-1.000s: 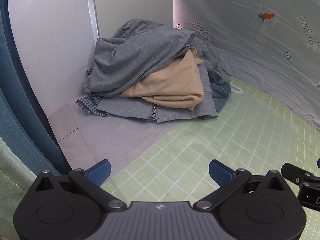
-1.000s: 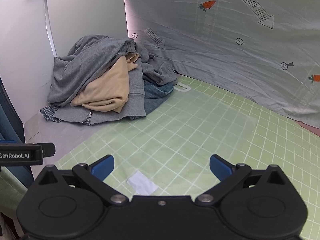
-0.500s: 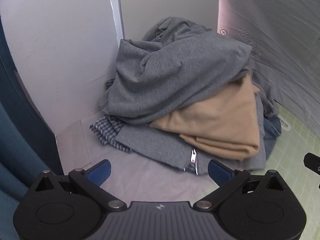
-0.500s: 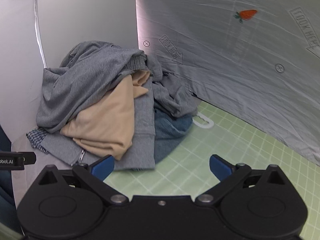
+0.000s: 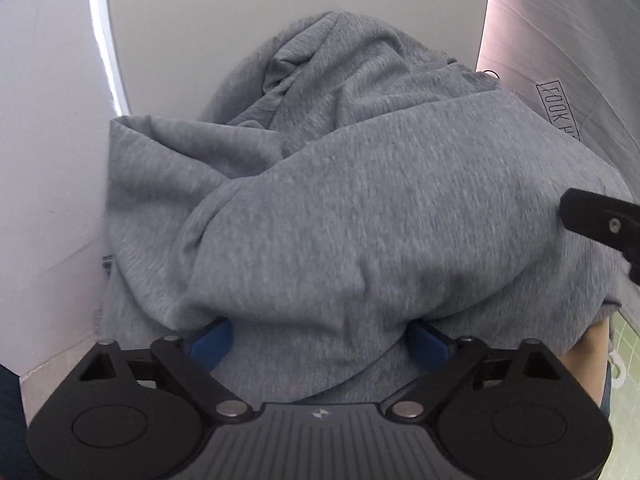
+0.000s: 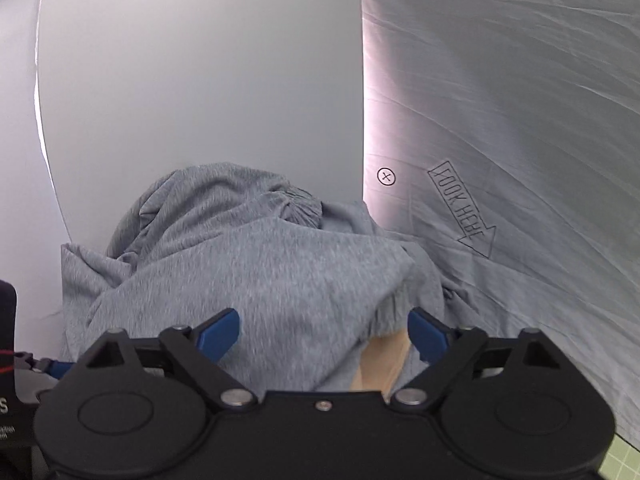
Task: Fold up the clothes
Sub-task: 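Reach into the pile and grasp the grey sweatpants with both grippers, then pull the grey sweatpants out and lay them on the mat, opening both grippers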
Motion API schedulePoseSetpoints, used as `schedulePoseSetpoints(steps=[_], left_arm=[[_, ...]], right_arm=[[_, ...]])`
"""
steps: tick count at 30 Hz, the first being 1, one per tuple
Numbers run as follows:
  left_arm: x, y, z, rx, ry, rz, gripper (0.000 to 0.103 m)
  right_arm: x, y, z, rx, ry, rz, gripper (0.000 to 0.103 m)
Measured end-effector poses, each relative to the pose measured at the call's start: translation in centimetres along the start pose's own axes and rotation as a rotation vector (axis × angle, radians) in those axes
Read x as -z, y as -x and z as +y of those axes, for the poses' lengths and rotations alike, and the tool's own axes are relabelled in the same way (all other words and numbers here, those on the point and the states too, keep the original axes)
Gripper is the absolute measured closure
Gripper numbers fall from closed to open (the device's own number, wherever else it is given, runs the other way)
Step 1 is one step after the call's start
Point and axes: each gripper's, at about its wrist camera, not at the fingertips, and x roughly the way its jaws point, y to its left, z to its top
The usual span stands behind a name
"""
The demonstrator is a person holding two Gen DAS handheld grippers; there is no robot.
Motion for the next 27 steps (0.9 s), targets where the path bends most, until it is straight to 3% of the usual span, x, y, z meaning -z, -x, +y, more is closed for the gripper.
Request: schedulePoseSetpoints(steps=[1, 3, 4, 5, 6, 9, 13, 18, 24, 27], left_arm=[[0.0, -0.1, -0.2, 0.021, 0.002, 0.001, 0.037], [0.2, 0.1, -0.8, 0.038, -0.014, -0.012, 0.053], [0.4, 0.5, -1.2, 0.027, -0.029, -0.025, 0.065], [0.6, 0.9, -1.5, 0.011, -0.039, -0.037, 0.072], [0.8, 1.5, -1.7, -0.011, -0.043, -0.049, 0.089], [1.8, 3.9, -1.7, 0.003, -0.04, -0.085, 0.095], [3.7, 9.1, -2.2, 0.103, -0.067, -0.145, 0.095], [7.6, 16.0, -5.8, 0.266, -0.176, -0.183, 0.095], [18.3, 23.2, -13.9, 0.518, -0.376, -0.085, 0.094], [25.4, 25.7, -17.6, 0.627, -0.466, 0.016, 0.092]], right_arm=[[-0.2, -0.7, 0.0, -0.012, 0.002, 0.015, 0.038], [-0.1, -1.3, -0.3, -0.063, -0.002, 0.028, 0.072], [0.0, -1.2, -0.4, -0.084, -0.003, 0.028, 0.078], [0.1, -0.9, -0.4, -0.09, 0.014, 0.017, 0.093], [0.3, -0.5, -0.3, -0.085, 0.037, -0.002, 0.1], [1.3, 1.8, -0.9, -0.091, 0.045, -0.043, 0.101], [3.1, 6.5, -2.6, -0.042, -0.007, -0.08, 0.101], [7.8, 15.2, -5.4, 0.115, -0.073, -0.118, 0.102], [15.7, 30.0, -10.8, 0.369, -0.207, -0.11, 0.102], [22.2, 36.7, -13.6, 0.523, -0.283, -0.01, 0.101]])
